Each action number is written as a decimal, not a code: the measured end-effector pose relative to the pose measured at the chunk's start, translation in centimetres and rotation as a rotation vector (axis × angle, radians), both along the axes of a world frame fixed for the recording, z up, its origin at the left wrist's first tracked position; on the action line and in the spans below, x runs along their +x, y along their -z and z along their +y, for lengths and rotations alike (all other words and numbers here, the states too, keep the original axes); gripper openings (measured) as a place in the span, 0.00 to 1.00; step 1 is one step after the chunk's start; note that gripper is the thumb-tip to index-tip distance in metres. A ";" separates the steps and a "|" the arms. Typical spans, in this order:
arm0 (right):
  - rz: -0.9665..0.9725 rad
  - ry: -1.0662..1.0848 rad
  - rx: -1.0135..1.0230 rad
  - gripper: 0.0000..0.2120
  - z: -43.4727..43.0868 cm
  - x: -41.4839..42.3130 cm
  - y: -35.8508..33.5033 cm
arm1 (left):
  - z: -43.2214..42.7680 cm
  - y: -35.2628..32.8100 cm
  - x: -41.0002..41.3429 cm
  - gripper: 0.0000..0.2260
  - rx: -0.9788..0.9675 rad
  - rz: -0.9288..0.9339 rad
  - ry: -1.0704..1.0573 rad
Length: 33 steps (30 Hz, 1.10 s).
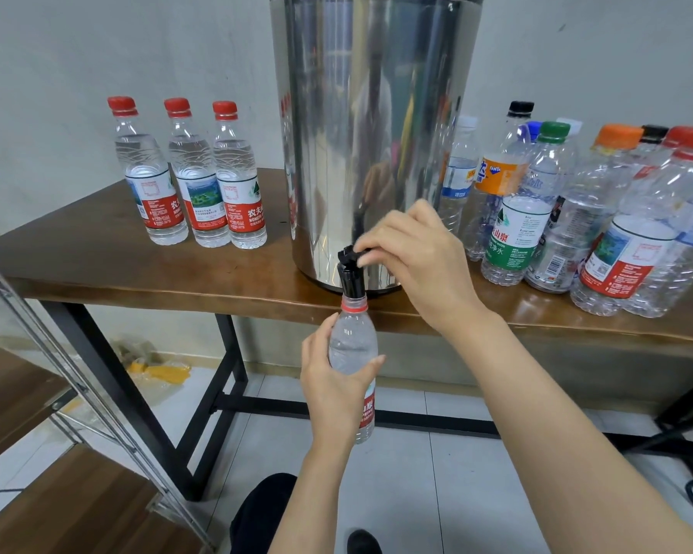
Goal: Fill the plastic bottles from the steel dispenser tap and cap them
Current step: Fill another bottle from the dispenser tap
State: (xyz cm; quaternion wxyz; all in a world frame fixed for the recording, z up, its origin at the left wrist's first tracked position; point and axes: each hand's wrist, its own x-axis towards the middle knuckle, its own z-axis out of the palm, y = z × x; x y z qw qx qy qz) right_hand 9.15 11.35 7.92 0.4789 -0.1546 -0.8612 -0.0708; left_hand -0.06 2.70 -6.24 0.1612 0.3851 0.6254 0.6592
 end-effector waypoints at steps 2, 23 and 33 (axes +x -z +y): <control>-0.032 0.026 -0.017 0.10 0.2 -1.9 -1.3 | 0.0 -0.1 0.0 0.33 -0.007 0.007 -0.002; 0.028 0.306 -0.577 0.11 3.9 5.5 1.8 | -0.5 -0.3 -0.4 0.32 0.009 0.010 0.018; -0.557 0.603 -0.779 0.22 4.2 6.3 5.5 | -0.8 1.4 0.5 0.33 -0.062 0.028 0.045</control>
